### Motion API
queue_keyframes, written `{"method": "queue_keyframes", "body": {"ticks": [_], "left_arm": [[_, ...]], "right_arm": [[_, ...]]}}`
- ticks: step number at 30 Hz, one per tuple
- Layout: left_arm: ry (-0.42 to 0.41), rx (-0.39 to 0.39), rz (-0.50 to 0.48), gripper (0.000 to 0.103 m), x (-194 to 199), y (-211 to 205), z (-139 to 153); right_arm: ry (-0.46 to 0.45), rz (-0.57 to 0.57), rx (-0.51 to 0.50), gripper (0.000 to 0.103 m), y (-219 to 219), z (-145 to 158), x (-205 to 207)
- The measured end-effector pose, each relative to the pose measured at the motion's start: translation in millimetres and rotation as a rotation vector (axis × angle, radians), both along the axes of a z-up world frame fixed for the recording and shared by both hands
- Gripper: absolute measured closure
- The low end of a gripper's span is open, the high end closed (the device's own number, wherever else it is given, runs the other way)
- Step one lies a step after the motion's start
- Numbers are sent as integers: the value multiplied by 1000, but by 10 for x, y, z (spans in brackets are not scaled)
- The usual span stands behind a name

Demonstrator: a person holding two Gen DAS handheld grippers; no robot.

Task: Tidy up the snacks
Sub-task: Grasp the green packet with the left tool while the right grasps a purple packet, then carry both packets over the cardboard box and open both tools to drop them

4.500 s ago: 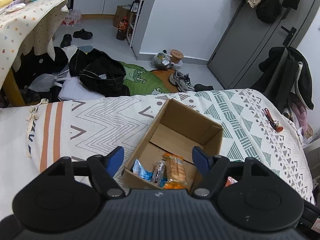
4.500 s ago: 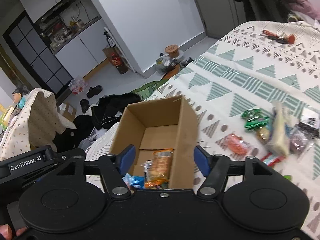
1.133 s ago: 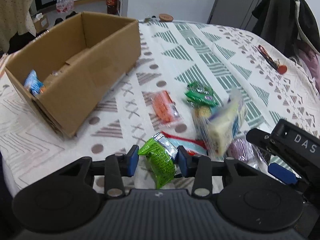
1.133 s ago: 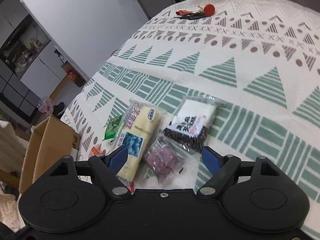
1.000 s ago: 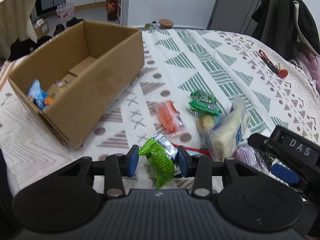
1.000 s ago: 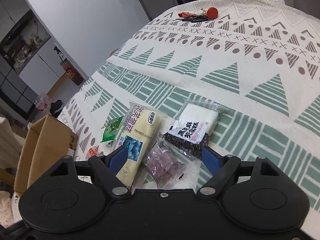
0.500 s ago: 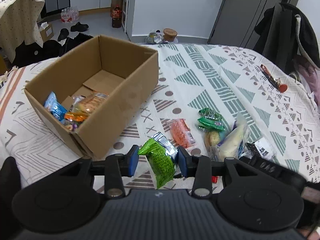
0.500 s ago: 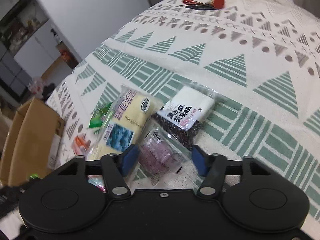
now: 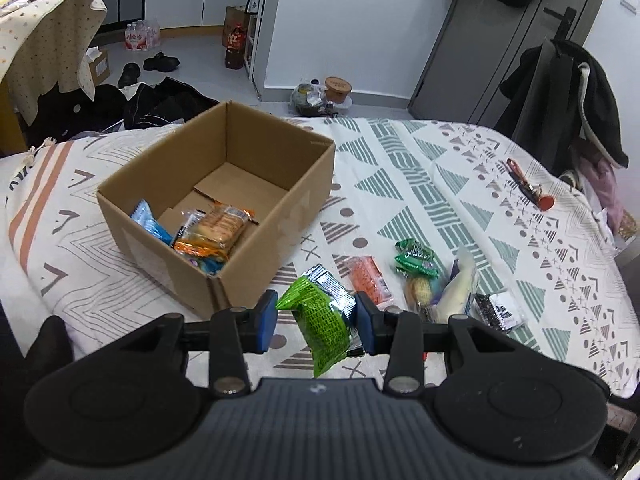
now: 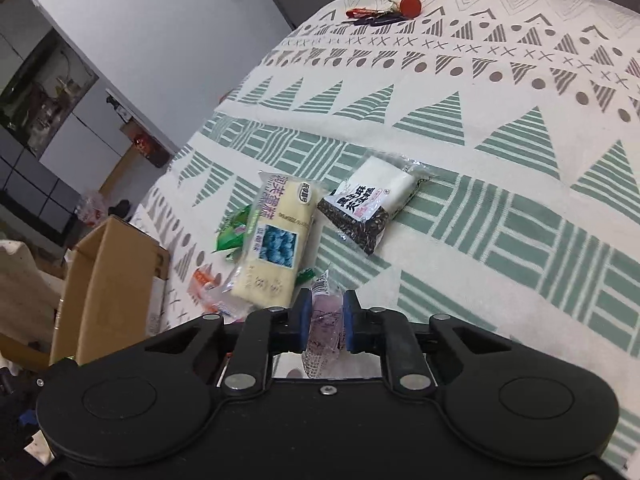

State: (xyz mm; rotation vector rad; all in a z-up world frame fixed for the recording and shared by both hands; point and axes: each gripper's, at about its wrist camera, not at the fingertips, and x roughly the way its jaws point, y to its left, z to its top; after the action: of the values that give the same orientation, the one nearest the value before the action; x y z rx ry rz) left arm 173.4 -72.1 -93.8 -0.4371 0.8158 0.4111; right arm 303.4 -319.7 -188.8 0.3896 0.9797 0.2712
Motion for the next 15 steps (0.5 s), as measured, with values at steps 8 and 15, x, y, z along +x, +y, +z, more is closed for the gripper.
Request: {"method": "queue_keyframes", "body": {"ticks": [8,15], "left_arm": [[-53,-26,2,63,-173,187,208],[-91,-31,-13,63,-261,382,352]], "right_arm": [[-55,8,18,88,12,244,-208],[-126,36,28,88,188,544,-339]]}}
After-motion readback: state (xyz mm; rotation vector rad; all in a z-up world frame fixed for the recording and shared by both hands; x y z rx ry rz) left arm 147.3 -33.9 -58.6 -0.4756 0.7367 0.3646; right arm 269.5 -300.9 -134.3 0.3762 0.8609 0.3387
